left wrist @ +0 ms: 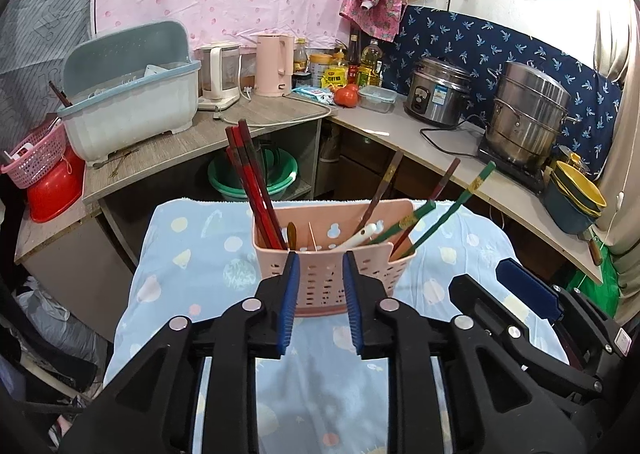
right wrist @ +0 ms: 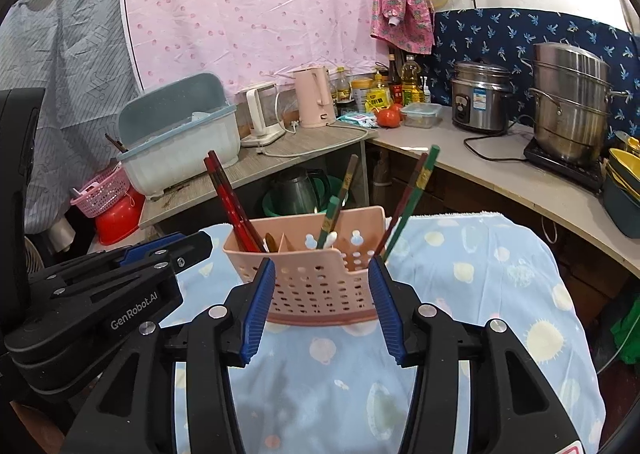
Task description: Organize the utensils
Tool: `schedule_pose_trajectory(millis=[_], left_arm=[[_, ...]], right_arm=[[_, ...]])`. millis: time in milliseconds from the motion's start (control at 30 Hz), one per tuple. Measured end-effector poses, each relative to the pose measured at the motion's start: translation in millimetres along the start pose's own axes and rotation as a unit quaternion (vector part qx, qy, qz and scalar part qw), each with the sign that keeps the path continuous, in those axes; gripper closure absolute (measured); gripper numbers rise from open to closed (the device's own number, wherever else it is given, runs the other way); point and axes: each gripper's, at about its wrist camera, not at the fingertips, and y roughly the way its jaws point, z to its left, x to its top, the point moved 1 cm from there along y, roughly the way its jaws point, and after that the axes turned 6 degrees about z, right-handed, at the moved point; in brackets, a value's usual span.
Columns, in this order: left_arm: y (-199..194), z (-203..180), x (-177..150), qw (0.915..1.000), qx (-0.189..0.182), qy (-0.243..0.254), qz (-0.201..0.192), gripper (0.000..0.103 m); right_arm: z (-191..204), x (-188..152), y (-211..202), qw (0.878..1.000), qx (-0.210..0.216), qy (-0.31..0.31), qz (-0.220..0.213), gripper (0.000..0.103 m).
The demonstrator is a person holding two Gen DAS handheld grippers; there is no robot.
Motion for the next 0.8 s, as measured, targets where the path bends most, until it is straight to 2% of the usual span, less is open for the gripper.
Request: schedule_pose_trajectory(millis=[500,567,800], left_arm=[[2,-2,-40,0.9995,0.012,-0.012,0.028,0.074],[3,0,-45,0.9992,0.016,-0.016,0.032,0.069],[5,2,-59,0.9987,0.026,-0.019,0.040,0.062]], right_arm=[[-1,-37,-5,0.999,-0.018,-0.001,0.031,0.054],[0,-42,-5,0.999,-0.022,-0.004,0.035,0.054],[0,-54,-7,0.998,-0.041,-0.013,0.042,0.049]])
